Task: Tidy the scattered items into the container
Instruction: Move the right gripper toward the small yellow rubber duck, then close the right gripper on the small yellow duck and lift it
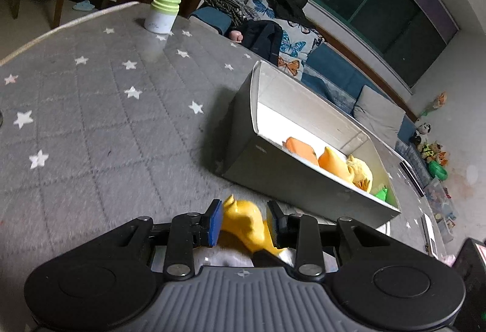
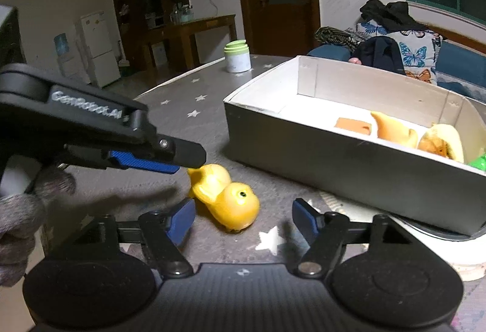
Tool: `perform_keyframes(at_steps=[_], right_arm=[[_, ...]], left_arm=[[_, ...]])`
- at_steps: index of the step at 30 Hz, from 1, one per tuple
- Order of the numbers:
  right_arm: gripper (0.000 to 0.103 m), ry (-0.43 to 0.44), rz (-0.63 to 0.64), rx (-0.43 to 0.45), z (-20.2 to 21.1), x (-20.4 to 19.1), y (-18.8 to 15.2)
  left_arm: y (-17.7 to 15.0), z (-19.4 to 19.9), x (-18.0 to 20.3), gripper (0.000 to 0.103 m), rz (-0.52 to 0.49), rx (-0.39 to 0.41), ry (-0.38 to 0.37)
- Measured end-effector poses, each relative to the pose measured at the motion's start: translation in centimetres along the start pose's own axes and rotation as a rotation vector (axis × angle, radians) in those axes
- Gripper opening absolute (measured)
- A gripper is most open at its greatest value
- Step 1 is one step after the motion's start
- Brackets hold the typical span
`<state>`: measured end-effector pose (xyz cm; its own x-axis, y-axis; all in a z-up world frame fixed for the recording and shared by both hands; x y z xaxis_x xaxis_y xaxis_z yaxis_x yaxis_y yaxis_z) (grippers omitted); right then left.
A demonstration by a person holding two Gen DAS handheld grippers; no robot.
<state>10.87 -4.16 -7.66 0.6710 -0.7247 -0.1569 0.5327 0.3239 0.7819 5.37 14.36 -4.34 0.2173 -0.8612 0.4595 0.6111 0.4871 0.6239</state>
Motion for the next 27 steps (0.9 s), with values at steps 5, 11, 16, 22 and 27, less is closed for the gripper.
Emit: perform_keyframes(at_steps=[5,11,16,22,27], right_arm=[[0.066,0.013,0.007,-0.011,-0.7,-0.5,-0.1],[0.056,0.031,0.019,-0.015,-0.7,-1.0,-0.1],[0.052,0.046,0.022,-0.024,-0.4,-1.4,-0.2],[0.052,0.061,0.04,-0.032,0.0,-2.0,-0.6],[0.052,0.063,0.039,-0.033,-0.1,-2.1,-0.7]], left_arm=[[-0.3,-0.2,-0.1,0.035,0.032,-0.017,-0.04],[-0.5,-0.9,-0.1,0.035,0.054,-0.036,-0.052],[-0.5,-1.2,-0.6,0.035,0.085,-0.035,-0.033],[-0.6,-1.7,-0.9,0.035,0.097,-0.051,-0.027],[-0.5,-2.0,-0.6,0.034,0.083,-0.038,-0.014]])
Point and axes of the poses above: each gripper's, at about its wrist camera, not at the fingertips, and z roughly against the way its jaws point, x to its right, y to its top, the point moved 7 cm from there along -z, roughly the way its jaws point, and after that the axes turned 2 degrees about -z, right-handed, at the moved point
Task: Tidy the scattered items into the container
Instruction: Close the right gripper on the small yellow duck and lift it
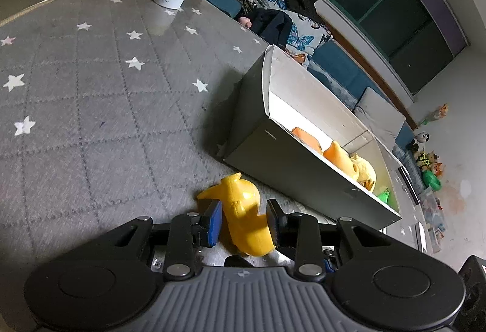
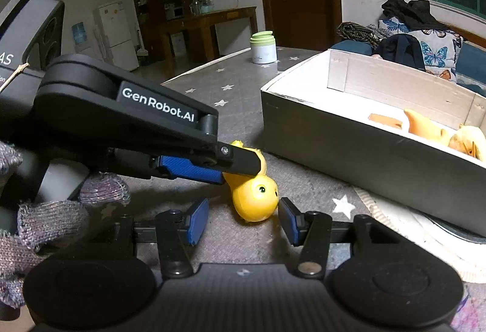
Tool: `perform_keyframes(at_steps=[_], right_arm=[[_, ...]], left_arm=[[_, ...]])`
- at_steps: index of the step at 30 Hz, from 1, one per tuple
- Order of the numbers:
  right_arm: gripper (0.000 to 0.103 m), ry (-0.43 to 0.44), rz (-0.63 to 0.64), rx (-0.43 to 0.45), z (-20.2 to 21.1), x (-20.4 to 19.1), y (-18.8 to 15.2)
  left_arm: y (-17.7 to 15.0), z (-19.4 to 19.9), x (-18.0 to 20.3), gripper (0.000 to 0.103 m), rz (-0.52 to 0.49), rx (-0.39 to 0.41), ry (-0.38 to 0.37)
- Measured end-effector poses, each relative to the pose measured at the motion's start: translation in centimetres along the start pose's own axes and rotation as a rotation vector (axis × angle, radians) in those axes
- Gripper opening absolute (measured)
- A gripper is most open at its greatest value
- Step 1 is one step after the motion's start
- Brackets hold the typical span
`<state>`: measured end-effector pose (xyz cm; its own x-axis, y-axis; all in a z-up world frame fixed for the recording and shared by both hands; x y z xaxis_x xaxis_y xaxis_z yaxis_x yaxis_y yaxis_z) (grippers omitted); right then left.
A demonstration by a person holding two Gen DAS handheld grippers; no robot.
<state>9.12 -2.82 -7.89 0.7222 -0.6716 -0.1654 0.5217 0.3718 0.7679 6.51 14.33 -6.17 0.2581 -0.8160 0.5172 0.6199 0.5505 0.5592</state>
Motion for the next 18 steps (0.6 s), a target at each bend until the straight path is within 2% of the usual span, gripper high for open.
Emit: perform_keyframes(at_steps=[5,12,14,18], right_arm=[[0.05,-0.023,-0.027,0.0,-0.3,0.7,0.0],[0.038,-0.036,-0.066,0.004,-0.7,1.5,0.1],[0.038,-0.035,-0.072,0.004,-0.7,1.6,0.1],[0.038,-0.036,-0.068,0.008,-0.4,1.4,0.0]], left_arm=[[-0.1,-0.7,0.4,0.033,-0.021,-0.007,0.002],[0.1,-1.1,0.6,0.032,-0.014,-0.018,-0.012],[0.1,-1.1,0.7,0.028,-0.018,-0.017,-0.014],[0.0,-0.7,1.0,0.027,-0.026,-0.013,-0.013]])
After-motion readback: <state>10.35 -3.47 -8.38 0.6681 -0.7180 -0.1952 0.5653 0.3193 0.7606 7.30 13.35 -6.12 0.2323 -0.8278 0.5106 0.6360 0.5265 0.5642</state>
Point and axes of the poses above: each gripper's, at about its wrist camera, not at the fingertips, and z roughly against the way its jaws point, x to its right, y to its top, the point moved 7 cm from there along -z, roughly the way its jaws point, and after that the axes turned 2 degrees about -z, right-handed, at the moved point
